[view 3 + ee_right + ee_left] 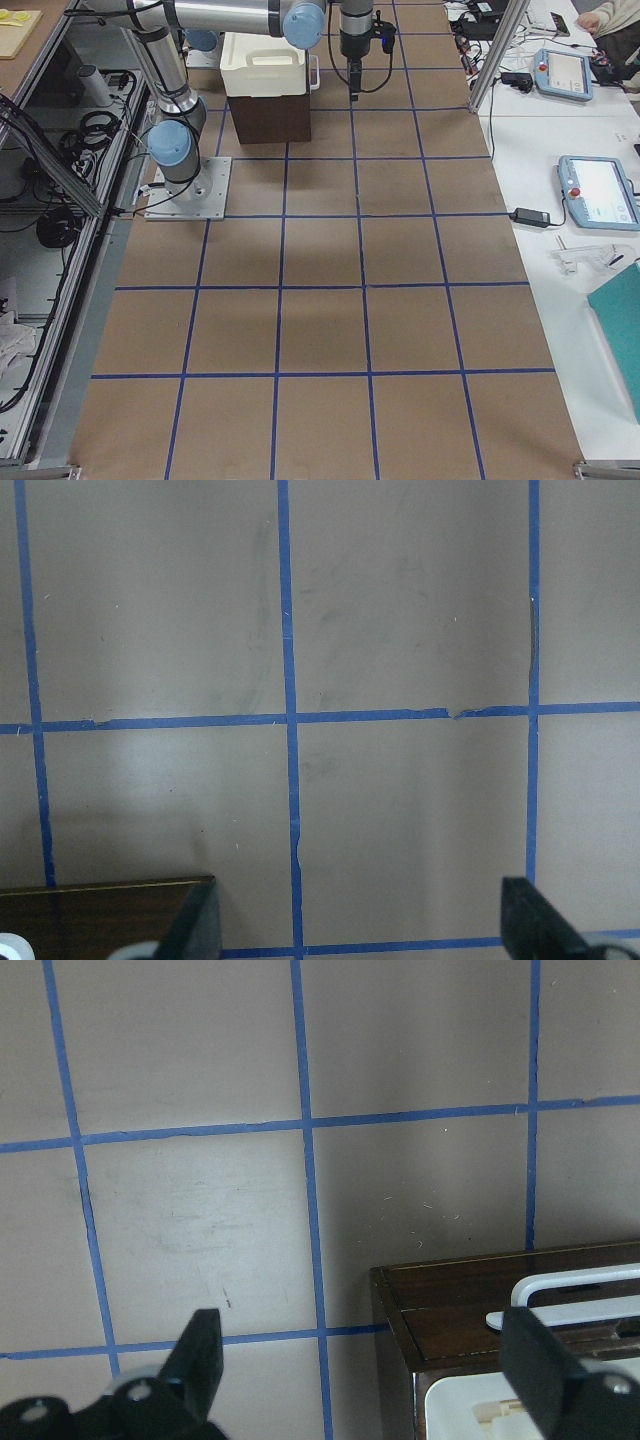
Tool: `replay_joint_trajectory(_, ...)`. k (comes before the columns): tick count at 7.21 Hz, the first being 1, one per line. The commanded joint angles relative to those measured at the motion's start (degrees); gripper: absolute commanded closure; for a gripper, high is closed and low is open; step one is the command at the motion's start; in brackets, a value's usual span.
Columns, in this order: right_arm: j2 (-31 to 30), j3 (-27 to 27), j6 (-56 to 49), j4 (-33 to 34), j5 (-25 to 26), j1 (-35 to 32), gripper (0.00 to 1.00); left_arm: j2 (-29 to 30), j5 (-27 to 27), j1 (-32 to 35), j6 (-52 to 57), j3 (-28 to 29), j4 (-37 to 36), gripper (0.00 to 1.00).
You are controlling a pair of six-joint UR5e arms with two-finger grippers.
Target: Put scissors in drawer and close it
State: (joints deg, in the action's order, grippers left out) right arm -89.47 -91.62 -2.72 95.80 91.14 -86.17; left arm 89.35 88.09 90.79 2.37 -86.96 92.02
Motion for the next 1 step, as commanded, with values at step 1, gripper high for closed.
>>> replay_joint_trajectory(1,0.00,-0.05,-0.09,0.00,0.00,0.04,0.00,0.03,0.06,0.00,-0.08,-0.13,0.09,0.00)
